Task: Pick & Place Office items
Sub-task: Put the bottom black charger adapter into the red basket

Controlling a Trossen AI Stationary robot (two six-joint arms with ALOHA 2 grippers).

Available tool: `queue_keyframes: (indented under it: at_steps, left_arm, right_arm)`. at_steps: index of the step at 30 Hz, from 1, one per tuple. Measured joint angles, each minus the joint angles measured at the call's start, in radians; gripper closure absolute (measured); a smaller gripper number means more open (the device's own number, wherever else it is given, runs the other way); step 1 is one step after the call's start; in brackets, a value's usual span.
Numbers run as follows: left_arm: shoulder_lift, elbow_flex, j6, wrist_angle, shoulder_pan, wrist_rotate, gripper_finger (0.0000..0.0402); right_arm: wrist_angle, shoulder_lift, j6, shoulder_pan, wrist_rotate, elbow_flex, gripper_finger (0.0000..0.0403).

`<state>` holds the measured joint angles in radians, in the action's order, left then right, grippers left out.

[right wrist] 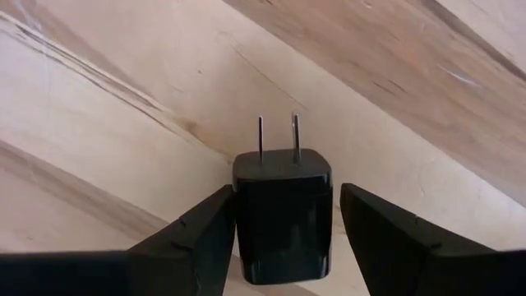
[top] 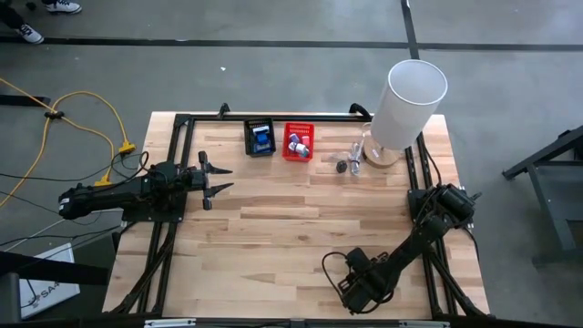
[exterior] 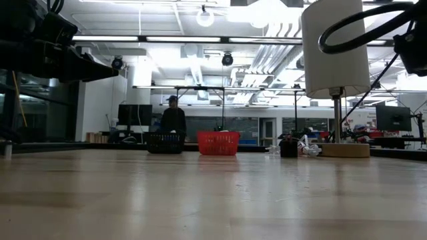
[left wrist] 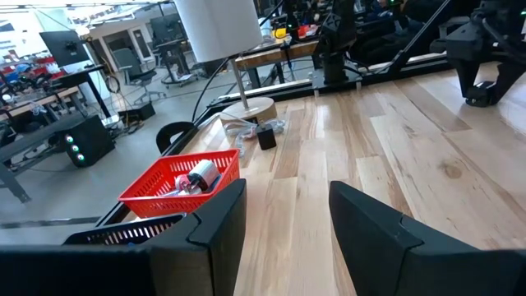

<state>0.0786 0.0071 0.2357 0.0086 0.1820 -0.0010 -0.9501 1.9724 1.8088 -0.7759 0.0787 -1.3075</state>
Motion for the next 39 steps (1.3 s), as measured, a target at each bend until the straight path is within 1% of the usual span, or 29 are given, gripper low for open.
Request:
queue_keyframes:
  at_steps: [9,21,39]
  left_arm:
    - [0.000,0.000,0.000,0.000,0.000,0.000,0.0235]
    - [0.000,0.000,0.000,0.000,0.000,0.000,0.0235]
    - [0.000,0.000,0.000,0.000,0.000,0.000,0.0235]
  right_arm:
    - [0.000,0.000,0.000,0.000,-0.004,0.000,0.0225]
    - [0.000,-0.002,0.000,0.000,-0.003,0.000,0.0251]
    - [0.000,-0.009,-0.013,0.000,0.001,0.000,0.0258]
